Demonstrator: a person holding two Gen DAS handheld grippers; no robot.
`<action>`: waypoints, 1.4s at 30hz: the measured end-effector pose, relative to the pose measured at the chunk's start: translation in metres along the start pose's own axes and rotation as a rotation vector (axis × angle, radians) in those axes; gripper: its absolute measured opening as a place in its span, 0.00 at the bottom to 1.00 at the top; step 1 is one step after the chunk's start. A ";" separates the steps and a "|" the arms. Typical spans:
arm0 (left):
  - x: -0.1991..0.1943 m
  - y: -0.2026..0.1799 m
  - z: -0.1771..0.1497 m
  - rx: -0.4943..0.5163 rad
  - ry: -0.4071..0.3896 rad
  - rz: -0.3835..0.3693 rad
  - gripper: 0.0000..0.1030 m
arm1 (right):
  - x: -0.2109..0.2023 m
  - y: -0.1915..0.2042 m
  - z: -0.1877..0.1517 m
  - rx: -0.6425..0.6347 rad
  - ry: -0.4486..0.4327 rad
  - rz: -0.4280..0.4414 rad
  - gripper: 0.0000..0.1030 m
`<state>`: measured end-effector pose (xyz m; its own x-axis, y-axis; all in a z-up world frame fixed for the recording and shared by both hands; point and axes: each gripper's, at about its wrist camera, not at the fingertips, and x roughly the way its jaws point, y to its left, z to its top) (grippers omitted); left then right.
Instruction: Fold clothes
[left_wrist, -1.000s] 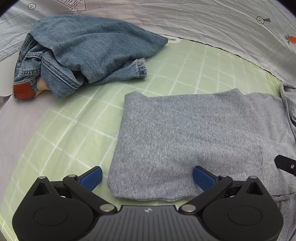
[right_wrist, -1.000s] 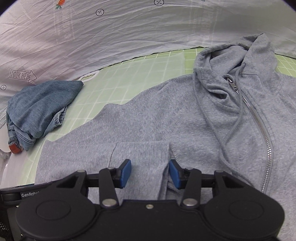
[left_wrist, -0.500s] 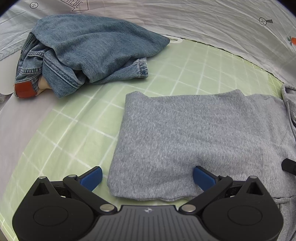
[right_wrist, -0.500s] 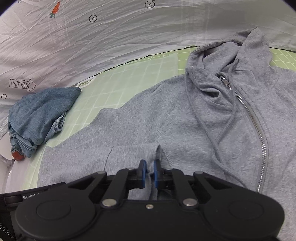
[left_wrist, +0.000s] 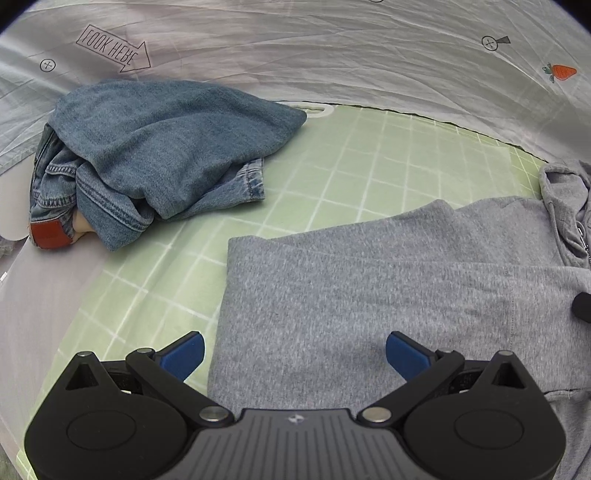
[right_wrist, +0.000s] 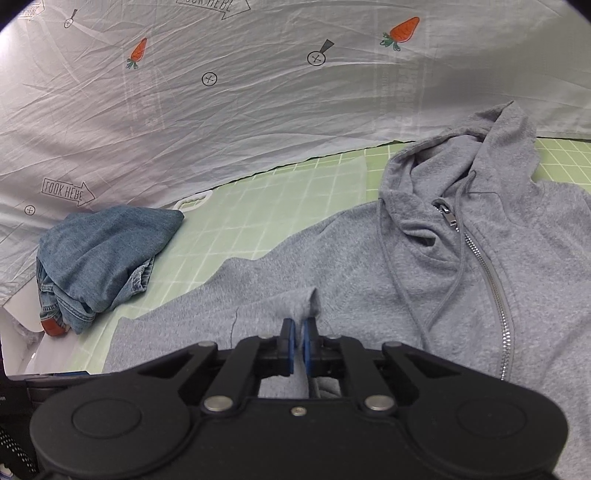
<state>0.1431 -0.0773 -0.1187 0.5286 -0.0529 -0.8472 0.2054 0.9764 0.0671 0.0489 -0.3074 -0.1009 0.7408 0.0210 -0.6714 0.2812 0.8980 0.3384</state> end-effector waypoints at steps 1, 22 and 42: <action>-0.003 -0.003 0.000 0.006 -0.006 -0.006 1.00 | -0.002 -0.001 0.001 0.002 -0.008 0.000 0.05; -0.074 -0.100 -0.025 0.151 -0.105 -0.134 1.00 | -0.105 -0.080 0.005 0.152 -0.197 -0.068 0.05; -0.041 -0.140 -0.035 0.030 -0.037 0.039 1.00 | -0.156 -0.258 0.033 0.304 -0.315 -0.215 0.05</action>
<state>0.0634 -0.2048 -0.1117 0.5667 -0.0228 -0.8236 0.2083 0.9711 0.1164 -0.1187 -0.5572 -0.0615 0.7817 -0.3272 -0.5309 0.5788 0.6976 0.4223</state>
